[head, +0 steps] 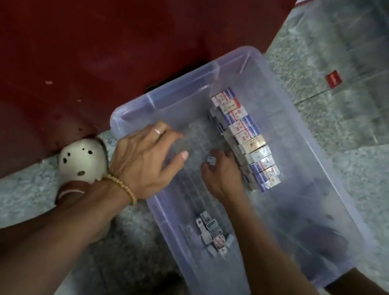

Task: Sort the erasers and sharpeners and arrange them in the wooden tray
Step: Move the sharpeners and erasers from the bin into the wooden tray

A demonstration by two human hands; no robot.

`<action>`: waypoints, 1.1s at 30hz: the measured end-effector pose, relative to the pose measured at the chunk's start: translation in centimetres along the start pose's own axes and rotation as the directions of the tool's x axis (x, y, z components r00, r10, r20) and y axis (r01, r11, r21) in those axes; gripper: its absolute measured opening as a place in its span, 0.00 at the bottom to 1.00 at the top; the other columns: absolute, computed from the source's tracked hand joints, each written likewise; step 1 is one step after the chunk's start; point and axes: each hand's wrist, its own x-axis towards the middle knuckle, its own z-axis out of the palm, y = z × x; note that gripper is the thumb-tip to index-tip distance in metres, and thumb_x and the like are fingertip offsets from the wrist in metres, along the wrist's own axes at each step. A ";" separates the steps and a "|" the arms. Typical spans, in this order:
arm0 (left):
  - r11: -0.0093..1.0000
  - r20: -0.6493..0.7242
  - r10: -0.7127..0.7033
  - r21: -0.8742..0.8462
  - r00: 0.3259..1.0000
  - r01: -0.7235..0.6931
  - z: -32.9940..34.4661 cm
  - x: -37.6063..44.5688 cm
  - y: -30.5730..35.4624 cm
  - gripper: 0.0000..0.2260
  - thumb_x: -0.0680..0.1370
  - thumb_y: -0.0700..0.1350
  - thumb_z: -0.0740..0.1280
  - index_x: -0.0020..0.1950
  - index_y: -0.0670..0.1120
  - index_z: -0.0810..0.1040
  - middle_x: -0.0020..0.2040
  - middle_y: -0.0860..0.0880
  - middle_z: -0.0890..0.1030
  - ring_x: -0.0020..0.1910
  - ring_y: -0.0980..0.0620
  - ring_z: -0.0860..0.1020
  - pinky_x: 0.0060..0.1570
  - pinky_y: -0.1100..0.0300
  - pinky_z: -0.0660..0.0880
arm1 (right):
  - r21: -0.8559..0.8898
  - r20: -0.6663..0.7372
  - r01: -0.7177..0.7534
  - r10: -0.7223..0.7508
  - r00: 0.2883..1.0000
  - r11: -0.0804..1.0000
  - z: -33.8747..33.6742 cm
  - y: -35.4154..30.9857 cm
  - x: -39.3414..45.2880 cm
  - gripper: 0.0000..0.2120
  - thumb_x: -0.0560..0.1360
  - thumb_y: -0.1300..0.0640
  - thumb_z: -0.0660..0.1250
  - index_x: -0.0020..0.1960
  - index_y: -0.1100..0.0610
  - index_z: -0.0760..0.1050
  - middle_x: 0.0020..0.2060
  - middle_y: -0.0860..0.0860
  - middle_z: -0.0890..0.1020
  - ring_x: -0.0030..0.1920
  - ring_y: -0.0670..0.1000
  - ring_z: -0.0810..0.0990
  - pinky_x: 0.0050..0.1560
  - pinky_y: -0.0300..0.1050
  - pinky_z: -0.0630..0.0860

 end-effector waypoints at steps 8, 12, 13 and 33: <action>1.000 -0.015 0.003 0.018 1.000 -0.002 0.2 0.0 -0.2 0.17 0.78 0.56 0.60 0.56 0.46 0.80 0.50 0.48 0.79 0.46 0.45 0.79 0.41 0.54 0.72 | -0.297 0.305 0.239 -0.145 0.941 0.925 4.6 4.6 0.8 0.27 0.70 0.45 0.56 0.61 0.59 0.79 0.59 0.63 0.78 0.58 0.67 0.77 0.54 0.60 0.77; 1.000 -0.022 -0.020 0.019 1.000 0.021 0.1 -0.1 -0.1 0.19 0.77 0.58 0.59 0.56 0.47 0.80 0.52 0.48 0.80 0.46 0.46 0.80 0.40 0.57 0.68 | -0.239 0.394 0.126 -0.023 0.919 0.963 3.3 5.8 -2.5 0.27 0.71 0.44 0.63 0.64 0.58 0.79 0.60 0.61 0.80 0.62 0.63 0.78 0.63 0.54 0.75; 0.999 -0.025 -0.025 0.021 0.999 0.026 0.1 -0.1 -0.1 0.19 0.77 0.58 0.59 0.55 0.47 0.80 0.52 0.48 0.79 0.45 0.45 0.79 0.40 0.58 0.66 | -0.243 0.371 0.055 0.040 0.928 0.968 3.0 6.5 -3.3 0.25 0.74 0.46 0.65 0.67 0.56 0.76 0.63 0.60 0.78 0.64 0.62 0.76 0.65 0.52 0.74; 0.999 -0.086 -0.017 -0.044 0.996 0.014 0.4 -0.3 -0.2 0.17 0.78 0.56 0.59 0.54 0.47 0.79 0.52 0.48 0.79 0.41 0.46 0.79 0.40 0.57 0.64 | 0.298 0.283 -0.091 0.003 0.959 0.950 5.3 7.2 -3.0 0.28 0.68 0.74 0.74 0.63 0.57 0.70 0.46 0.47 0.79 0.45 0.47 0.80 0.45 0.43 0.78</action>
